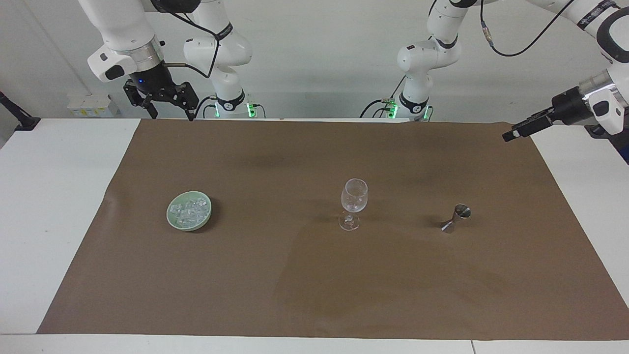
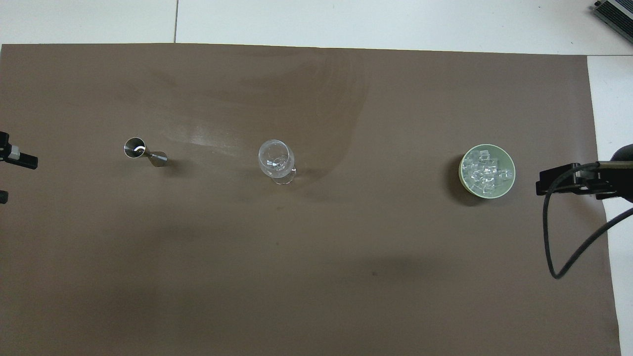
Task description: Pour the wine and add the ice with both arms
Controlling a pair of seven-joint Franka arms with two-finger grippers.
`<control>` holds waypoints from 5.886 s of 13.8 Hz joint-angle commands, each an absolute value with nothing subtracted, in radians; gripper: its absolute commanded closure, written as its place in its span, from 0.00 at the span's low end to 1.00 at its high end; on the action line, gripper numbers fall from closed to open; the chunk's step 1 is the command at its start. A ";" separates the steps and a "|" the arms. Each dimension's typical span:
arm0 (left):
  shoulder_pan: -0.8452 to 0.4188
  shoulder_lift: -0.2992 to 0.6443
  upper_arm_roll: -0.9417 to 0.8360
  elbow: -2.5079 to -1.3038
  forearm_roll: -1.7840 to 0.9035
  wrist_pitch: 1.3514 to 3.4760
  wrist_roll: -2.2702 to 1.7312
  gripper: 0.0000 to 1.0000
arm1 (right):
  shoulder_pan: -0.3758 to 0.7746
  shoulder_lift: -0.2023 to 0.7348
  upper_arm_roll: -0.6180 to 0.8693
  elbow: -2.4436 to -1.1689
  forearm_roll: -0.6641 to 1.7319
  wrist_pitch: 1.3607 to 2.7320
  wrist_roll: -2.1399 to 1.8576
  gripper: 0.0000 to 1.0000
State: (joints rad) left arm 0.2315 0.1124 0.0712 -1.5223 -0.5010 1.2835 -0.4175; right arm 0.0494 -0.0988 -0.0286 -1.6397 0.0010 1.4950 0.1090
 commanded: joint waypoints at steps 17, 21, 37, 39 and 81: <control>0.380 0.439 0.066 -1.568 -0.811 1.407 -0.739 0.00 | 0.049 -0.115 -0.032 -1.657 0.018 1.493 0.087 0.00; 0.388 0.532 0.055 -1.566 -0.864 1.411 -0.733 0.00 | 0.049 -0.115 -0.032 -1.657 0.018 1.494 0.087 0.00; 0.373 0.675 0.012 -1.575 -1.011 1.575 -0.742 0.00 | 0.049 -0.115 -0.032 -1.657 0.018 1.494 0.087 0.00; 0.373 0.690 -0.006 -1.575 -1.028 1.597 -0.750 0.00 | 0.049 -0.115 -0.032 -1.657 0.018 1.493 0.087 0.00; 0.333 0.732 -0.048 -1.582 -1.065 1.565 -0.752 0.10 | 0.049 -0.115 -0.032 -1.657 0.018 1.494 0.087 0.00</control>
State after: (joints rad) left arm 0.3429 0.7314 -0.0598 -1.5769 -1.0438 1.5780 -0.7588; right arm 0.0494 -0.0988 -0.0286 -1.6397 0.0010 1.4950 0.1090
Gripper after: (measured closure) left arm 0.066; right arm 0.000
